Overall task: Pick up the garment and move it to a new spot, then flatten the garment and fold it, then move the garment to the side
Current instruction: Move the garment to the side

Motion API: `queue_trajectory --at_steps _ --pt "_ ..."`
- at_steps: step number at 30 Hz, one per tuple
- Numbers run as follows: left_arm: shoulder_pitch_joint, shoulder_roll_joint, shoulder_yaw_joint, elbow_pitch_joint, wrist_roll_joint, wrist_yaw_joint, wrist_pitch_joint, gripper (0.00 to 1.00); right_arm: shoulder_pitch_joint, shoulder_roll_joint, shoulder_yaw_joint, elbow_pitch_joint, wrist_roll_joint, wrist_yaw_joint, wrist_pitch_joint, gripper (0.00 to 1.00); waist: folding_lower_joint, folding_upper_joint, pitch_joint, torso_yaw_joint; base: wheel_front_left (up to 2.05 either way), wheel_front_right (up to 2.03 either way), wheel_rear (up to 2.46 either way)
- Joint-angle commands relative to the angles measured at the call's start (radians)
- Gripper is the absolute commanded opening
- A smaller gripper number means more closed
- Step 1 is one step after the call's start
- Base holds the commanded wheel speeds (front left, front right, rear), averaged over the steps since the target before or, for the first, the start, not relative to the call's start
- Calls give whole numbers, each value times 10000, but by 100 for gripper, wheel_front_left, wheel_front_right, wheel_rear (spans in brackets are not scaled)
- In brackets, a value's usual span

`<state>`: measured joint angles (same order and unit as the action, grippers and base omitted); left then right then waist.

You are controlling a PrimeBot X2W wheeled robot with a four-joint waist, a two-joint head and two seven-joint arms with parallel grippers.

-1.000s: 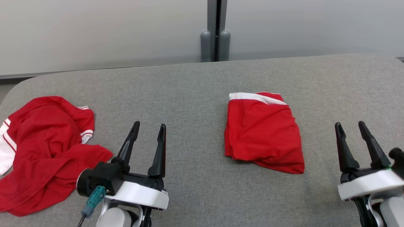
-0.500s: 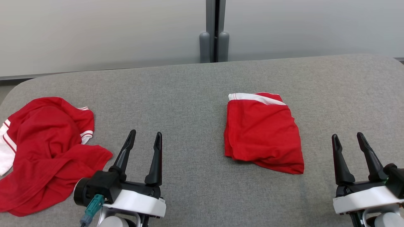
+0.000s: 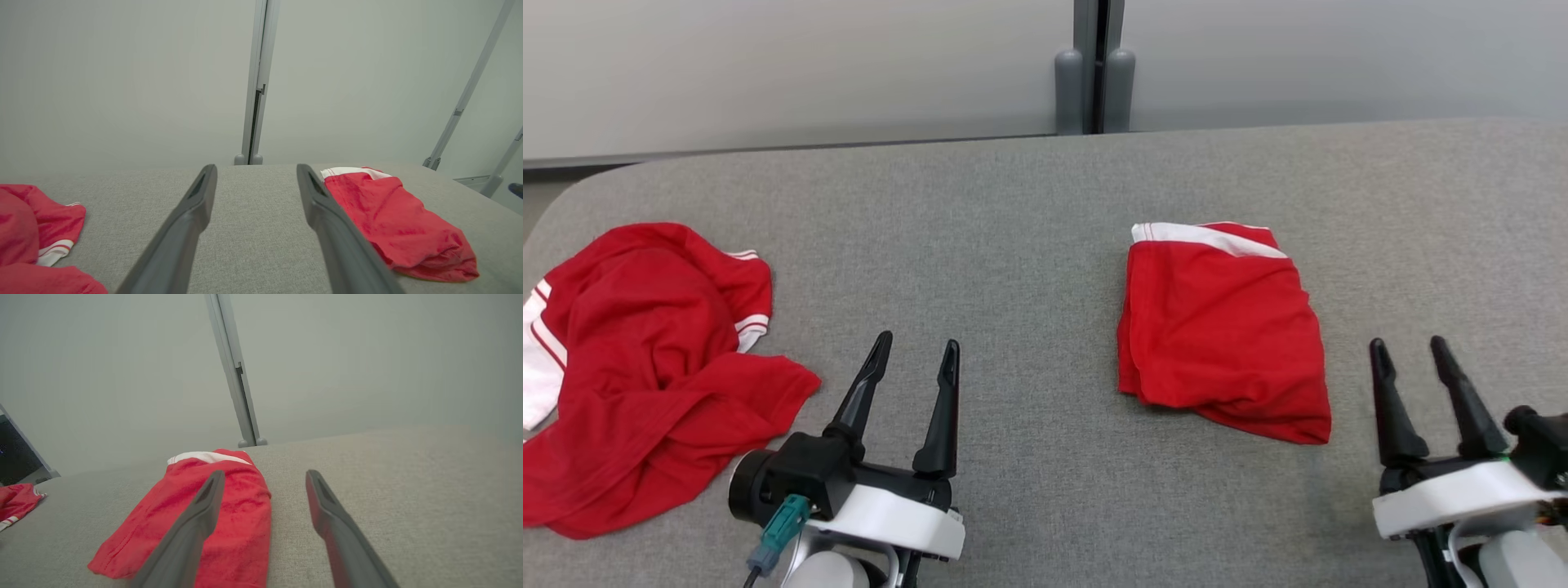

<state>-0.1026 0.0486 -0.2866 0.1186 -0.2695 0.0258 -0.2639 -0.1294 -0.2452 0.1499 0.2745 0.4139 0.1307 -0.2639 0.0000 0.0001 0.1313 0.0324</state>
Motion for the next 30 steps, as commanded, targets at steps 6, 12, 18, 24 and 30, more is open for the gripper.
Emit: queue_trajectory --at_steps 6,12,18,24,30 --pt "-412 37 -202 106 113 -21 -6 100 -967 -233 756 1282 1806 1 408 100 0 -1 562 297 0 0 0" --pt "-683 40 -474 152 128 28 -6 100 -1777 -331 1106 2441 2880 1 784 100 0 -1 940 592 0 0 0" --pt "-841 38 -626 152 32 103 -5 100 -2418 -514 1561 3459 3331 1 877 100 0 -1 1188 821 0 0 0" --pt "-901 38 -718 189 87 151 -5 100 -2887 -674 2339 4089 3210 1 475 0 0 -1 1265 898 0 0 0" --pt "-946 38 -755 226 186 110 -5 100 -3379 -1006 2880 4376 2260 1 38 0 0 -1 1222 549 0 0 0"
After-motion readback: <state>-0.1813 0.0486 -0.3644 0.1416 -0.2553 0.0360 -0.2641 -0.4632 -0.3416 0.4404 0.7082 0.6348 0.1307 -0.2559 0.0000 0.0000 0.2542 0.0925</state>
